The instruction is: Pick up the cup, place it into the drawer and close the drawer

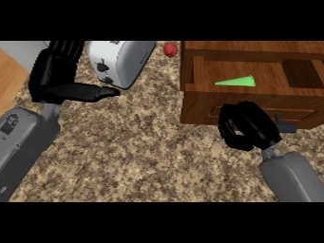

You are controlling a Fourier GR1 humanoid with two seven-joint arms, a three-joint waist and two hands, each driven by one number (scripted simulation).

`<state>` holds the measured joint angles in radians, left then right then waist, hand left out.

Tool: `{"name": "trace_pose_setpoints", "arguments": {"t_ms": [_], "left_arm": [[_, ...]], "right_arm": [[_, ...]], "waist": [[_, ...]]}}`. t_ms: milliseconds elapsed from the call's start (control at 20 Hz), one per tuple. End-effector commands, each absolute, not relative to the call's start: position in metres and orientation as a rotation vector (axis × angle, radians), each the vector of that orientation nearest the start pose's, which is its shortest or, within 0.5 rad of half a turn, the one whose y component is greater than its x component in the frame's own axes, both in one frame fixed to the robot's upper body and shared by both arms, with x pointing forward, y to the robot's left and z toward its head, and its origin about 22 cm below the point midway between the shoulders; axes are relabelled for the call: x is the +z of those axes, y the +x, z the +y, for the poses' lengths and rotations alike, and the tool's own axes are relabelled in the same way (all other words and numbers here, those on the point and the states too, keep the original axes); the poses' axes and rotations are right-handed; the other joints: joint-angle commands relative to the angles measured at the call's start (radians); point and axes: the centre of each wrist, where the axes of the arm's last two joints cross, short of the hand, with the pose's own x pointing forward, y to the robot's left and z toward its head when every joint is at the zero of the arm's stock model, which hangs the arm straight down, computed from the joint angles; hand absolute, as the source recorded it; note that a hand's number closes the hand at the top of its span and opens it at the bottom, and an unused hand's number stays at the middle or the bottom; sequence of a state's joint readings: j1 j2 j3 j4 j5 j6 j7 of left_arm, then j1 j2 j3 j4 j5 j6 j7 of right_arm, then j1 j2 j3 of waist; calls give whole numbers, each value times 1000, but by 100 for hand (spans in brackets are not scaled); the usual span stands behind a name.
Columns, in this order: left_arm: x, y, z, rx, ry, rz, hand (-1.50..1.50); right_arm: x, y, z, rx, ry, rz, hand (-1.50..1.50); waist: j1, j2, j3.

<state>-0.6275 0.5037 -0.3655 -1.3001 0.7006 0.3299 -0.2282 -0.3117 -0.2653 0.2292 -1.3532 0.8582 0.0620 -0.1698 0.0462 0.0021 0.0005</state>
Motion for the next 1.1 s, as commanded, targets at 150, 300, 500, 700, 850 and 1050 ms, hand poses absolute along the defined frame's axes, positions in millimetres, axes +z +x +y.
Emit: {"name": "trace_pose_setpoints", "arguments": {"t_ms": [150,300,500,700,850,1050], "left_arm": [[102,329,246,-4,-137,-1897,-150],[118,330,269,0,-126,-1923,-150],[105,329,288,-43,-136,-1918,-150],[99,323,282,-24,-163,-1922,-150],[101,327,287,-32,-195,-1913,-150],[98,325,270,-49,-232,-1892,-150]], "right_arm": [[2,364,-201,1291,-621,-1587,150],[-13,378,-215,1299,-606,-1572,150],[-4,400,-227,1263,-609,-1539,150],[14,418,-239,1221,-583,-1523,150],[15,423,-237,1217,-593,-1475,150],[41,434,-260,1169,-582,-1492,150]], "waist": [[-10,3,0],[-3,7,1],[19,20,2],[23,20,2],[43,32,2],[58,40,4]]}}
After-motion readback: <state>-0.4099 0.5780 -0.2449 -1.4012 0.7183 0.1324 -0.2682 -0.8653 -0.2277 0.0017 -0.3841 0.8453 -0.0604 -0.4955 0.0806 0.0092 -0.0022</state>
